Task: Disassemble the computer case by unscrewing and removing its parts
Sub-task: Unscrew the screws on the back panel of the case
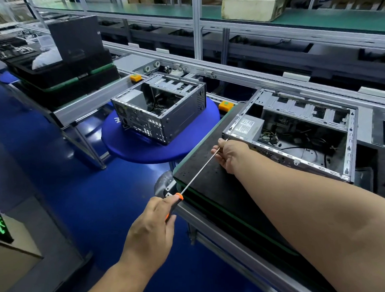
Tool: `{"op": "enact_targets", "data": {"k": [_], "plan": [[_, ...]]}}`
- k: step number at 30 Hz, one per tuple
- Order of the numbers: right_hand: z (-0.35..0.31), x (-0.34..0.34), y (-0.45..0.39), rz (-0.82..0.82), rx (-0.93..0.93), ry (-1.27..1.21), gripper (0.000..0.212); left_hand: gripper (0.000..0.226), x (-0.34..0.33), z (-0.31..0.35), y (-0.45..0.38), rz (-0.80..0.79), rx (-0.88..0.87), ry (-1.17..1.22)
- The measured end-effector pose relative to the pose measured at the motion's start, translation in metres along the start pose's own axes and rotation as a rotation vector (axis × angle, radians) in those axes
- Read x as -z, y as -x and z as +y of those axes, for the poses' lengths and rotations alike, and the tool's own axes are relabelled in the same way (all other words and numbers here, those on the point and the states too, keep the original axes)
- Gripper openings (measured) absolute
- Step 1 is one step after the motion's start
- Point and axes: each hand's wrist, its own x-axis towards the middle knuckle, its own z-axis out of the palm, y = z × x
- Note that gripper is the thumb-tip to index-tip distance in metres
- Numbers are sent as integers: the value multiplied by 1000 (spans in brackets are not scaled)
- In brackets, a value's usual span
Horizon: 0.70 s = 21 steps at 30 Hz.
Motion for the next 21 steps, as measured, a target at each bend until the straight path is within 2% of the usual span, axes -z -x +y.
{"op": "enact_targets", "data": {"k": [3,8,12,15,18,21], "plan": [[0,0,-1,-4,-1,0,19,42,0,-1,-1,0,102,148],[2,1,-4,-13,-9,26,26,29,-5,-3,-2,-88,377,395],[2,4,-3,-15,-9,42,26,26,-4,5,-5,-145,682,895],[4,8,2,-39,-2,65,22,30,3,11,-9,-163,869,1175],[8,13,7,-114,-19,29,29,36,7,11,-15,-159,977,1287],[11,14,12,-151,-21,-8,26,36,7,11,-15,-169,984,1276]]}}
